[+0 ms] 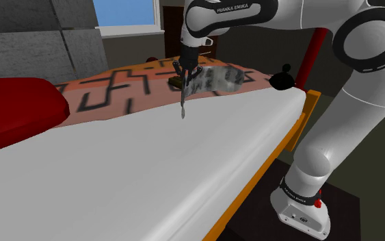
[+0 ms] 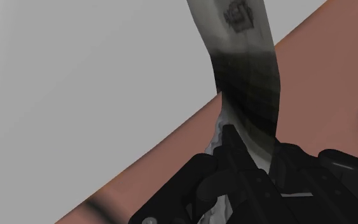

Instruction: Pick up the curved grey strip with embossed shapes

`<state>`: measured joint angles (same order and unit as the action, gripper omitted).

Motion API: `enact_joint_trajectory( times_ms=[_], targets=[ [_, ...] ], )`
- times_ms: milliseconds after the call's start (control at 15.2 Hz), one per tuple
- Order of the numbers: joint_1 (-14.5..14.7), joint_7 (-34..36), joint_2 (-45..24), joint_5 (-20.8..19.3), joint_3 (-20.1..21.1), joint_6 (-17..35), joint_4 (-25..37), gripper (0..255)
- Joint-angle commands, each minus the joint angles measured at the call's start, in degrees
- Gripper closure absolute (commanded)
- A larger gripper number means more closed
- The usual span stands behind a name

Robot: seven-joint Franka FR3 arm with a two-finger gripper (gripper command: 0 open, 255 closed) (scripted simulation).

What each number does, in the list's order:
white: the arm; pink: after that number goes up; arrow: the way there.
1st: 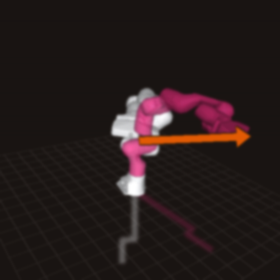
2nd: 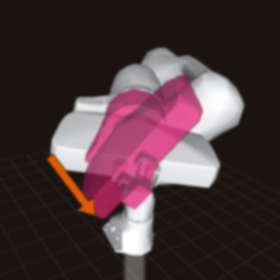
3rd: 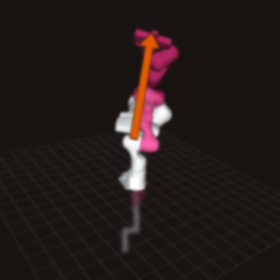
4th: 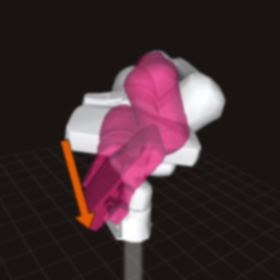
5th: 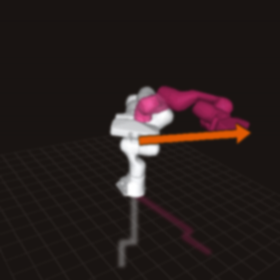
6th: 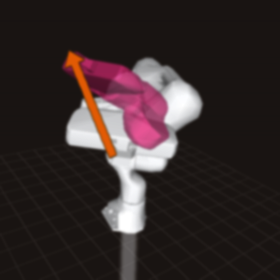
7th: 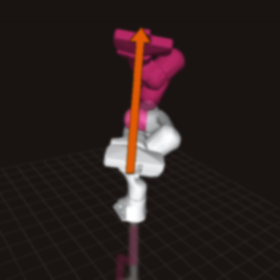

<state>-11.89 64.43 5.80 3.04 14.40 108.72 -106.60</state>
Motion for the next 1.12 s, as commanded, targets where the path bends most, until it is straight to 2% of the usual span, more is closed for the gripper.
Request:
enact_joint_trajectory(
  times_ms=[0, 924, 1056],
  targets=[
    [-0.01, 0.05, 0.01, 0.01, -0.01, -0.79, 0.71, 255],
    [-0.05, 0.68, -1.81, -0.57, 0.04, -11.91, 13.61, 255],
    [-0.05, 0.69, -1.84, -0.57, 0.04, -12.03, 13.77, 255]
  ],
)
